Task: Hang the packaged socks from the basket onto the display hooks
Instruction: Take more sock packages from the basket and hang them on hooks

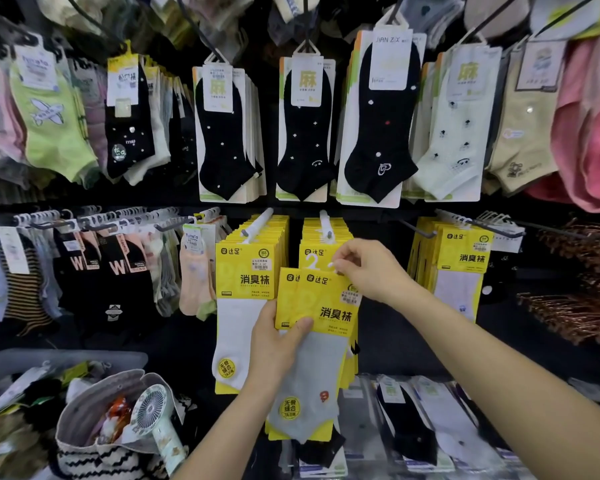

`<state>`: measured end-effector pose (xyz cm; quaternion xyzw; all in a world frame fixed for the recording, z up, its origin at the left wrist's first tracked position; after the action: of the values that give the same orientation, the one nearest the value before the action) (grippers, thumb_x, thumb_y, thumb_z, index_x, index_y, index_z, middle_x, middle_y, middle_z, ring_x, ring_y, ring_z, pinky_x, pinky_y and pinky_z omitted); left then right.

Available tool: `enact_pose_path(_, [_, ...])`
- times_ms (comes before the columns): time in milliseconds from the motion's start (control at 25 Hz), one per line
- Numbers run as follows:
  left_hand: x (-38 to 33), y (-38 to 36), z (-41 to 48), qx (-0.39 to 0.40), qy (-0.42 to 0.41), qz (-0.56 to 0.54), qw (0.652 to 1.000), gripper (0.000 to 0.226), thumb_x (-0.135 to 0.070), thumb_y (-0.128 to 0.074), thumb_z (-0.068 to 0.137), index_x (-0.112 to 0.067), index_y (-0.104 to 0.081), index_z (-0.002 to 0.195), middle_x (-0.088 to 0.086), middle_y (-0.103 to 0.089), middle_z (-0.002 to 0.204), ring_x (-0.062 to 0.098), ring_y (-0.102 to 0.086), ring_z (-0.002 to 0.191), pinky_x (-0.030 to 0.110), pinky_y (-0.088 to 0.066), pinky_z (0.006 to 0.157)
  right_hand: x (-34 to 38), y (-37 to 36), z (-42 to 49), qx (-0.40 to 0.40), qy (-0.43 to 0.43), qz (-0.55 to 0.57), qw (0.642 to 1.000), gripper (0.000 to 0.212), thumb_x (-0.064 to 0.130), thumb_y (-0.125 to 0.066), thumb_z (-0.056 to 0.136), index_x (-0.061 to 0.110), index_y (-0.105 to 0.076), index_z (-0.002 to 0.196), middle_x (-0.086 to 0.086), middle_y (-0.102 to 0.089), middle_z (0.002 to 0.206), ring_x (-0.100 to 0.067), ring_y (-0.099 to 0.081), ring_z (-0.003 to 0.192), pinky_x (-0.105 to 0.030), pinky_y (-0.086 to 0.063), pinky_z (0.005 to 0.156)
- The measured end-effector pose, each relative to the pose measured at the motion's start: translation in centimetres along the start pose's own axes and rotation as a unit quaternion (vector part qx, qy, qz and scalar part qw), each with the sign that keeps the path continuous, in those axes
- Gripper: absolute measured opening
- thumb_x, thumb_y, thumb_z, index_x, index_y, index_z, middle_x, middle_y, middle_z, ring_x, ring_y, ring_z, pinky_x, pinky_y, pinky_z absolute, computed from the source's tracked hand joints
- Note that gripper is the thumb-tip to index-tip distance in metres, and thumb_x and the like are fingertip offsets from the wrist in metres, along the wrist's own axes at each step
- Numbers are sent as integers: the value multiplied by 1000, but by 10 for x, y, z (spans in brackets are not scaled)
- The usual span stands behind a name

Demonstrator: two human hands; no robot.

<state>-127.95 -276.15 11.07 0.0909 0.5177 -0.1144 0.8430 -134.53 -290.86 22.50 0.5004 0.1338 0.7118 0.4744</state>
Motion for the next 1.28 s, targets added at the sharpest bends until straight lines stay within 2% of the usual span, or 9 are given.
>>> enact_pose_path(240, [-15, -1, 6, -33, -10, -12, 999, 22, -14, -66, 85, -32, -56, 91, -15, -63, 92, -10, -59, 80, 6, -45, 62, 12, 11, 33, -65, 4, -8, 998, 11, 15, -57, 90, 19, -65, 83, 13, -56, 72, 0, -49, 67, -14, -38, 59])
enact_pose_path(440, [-9, 22, -3, -129, -45, -18, 991, 9, -7, -54, 92, -12, -56, 98, -12, -63, 86, -14, -58, 72, 1, -41, 59, 12, 11, 53, -73, -21, -11, 997, 13, 16, -57, 90, 21, -63, 81, 14, -55, 73, 1, -49, 66, -12, -33, 54])
enact_pose_path(640, [-6, 51, -6, -168, -49, -6, 984, 15, -10, -56, 91, -21, -59, 100, -15, -62, 89, -10, -61, 80, 2, -42, 61, 6, 10, 60, -55, -34, -12, 998, 15, 17, -60, 88, 22, -64, 75, 5, -65, 83, -9, -56, 75, -19, -43, 59])
enact_pose_path(760, [-12, 52, -6, -142, -50, -13, 989, 17, -11, -57, 91, -27, -60, 96, -13, -66, 90, -11, -61, 79, 4, -44, 63, 0, 6, 61, -57, -51, 0, 997, 9, 17, -61, 88, 18, -68, 81, 1, -68, 93, -12, -59, 86, -22, -45, 69])
enact_pose_path(920, [-21, 33, -9, -74, -56, -23, 995, 14, -11, -57, 90, -23, -60, 98, -14, -68, 92, -5, -63, 84, 7, -46, 67, 9, 8, 43, -142, 16, 47, 989, 10, 26, -58, 89, 24, -67, 86, 13, -62, 80, 3, -53, 70, -11, -37, 60])
enact_pose_path(1000, [-23, 21, -10, -45, -54, -25, 997, 14, -11, -57, 90, -19, -61, 101, -11, -68, 96, -3, -63, 87, 8, -46, 69, 17, 7, 28, -69, 53, 78, 993, 14, 36, -60, 87, 26, -69, 82, 16, -62, 73, 4, -54, 65, -13, -39, 58])
enact_pose_path(1080, [-23, 8, -11, -21, -47, -21, 998, 13, -12, -58, 90, -17, -61, 102, -7, -68, 97, -2, -62, 85, 9, -46, 69, 19, 5, 17, 16, 61, 61, 996, 11, 33, -64, 85, 26, -70, 79, 15, -62, 73, 4, -55, 65, -12, -41, 60])
enact_pose_path(1160, [-24, -6, -11, -1, -32, -15, 999, 11, -13, -58, 90, -16, -60, 100, -6, -66, 93, -7, -60, 78, 6, -44, 63, 12, 9, 13, 23, 56, 32, 998, 10, 25, -65, 86, 21, -69, 77, 15, -60, 72, 3, -52, 63, -15, -39, 61])
enact_pose_path(1280, [-32, -25, -3, 15, -24, -21, 999, 17, -8, -56, 90, -24, -53, 91, -11, -61, 84, -13, -58, 67, 4, -41, 55, 2, 18, 20, -29, 16, 27, 999, 12, 23, -65, 86, 19, -69, 76, 13, -61, 70, -1, -54, 67, -19, -41, 62])
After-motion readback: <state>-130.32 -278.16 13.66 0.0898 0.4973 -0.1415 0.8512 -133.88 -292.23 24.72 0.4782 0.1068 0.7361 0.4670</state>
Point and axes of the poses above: each hand's wrist, its own z-axis towards the middle knuckle, its own y-axis out of the back of the hand, x = y × z, the point moved 1 cm from there along z, towards the middle knuckle
